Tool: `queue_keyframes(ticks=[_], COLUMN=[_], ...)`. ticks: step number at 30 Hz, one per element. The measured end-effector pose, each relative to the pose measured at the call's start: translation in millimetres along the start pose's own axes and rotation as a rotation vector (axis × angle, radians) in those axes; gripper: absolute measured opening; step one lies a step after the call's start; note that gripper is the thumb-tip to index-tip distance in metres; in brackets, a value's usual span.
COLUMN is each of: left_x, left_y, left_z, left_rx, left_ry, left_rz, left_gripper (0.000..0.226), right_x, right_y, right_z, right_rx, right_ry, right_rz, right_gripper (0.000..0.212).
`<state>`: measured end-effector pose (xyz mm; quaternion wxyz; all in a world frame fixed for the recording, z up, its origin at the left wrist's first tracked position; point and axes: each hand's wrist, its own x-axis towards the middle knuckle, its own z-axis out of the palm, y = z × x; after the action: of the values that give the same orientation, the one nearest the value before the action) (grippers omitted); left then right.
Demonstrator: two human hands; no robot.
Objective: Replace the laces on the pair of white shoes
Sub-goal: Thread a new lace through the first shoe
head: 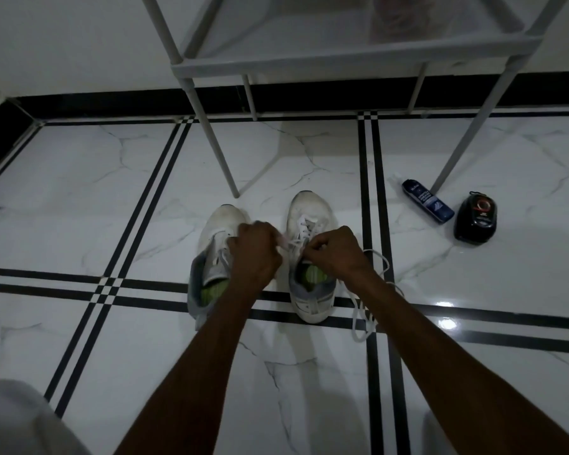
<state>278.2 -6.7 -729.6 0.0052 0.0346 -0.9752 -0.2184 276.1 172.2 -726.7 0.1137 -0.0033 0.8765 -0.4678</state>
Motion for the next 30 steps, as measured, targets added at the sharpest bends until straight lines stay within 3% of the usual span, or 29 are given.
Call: queue_keyframes(ticks=[3, 5, 8, 10, 12, 15, 20, 25, 30], left_x=[5, 4, 4, 4, 1, -2, -5, -4, -4], left_y=[-24, -32, -16, -5, 0, -4, -14, -11, -14], left_z=[-22, -25, -8, 8, 12, 4, -9, -7, 9], left_rx=[0.098, -0.016, -0.154, -0.181, -0.128, -0.073, -0.437, -0.657, -0.302], left_ry=[0.262, 0.349, 0.122, -0.044, -0.026, 0.091, 0.083, -0.073, -0.38], left_rz=[-0.384, -0.328, 0.086, 0.199, 0.136, -0.086, -0.152, -0.201, -0.121], left_gripper=[0.028, 0.034, 0.039, 0.02, 0.006, 0.012, 0.01, 0.019, 0.039], right_x=[2, 2, 5, 5, 5, 6, 9, 12, 10], right_y=[5, 5, 3, 2, 3, 6, 8, 10, 4], right_z=[0, -2, -1, -2, -2, -2, -2, -2, -10], right_rx=[0.012, 0.005, 0.014, -0.016, -0.027, -0.007, -0.01, 0.0, -0.022], right_ry=[0.017, 0.021, 0.002, 0.001, 0.004, 0.035, 0.045, 0.036, 0.007], right_rz=[0.024, 0.032, 0.061, 0.045, 0.021, 0.017, 0.011, 0.012, -0.018], right_gripper=[0.012, 0.013, 0.016, 0.017, 0.017, 0.017, 0.015, 0.015, 0.014])
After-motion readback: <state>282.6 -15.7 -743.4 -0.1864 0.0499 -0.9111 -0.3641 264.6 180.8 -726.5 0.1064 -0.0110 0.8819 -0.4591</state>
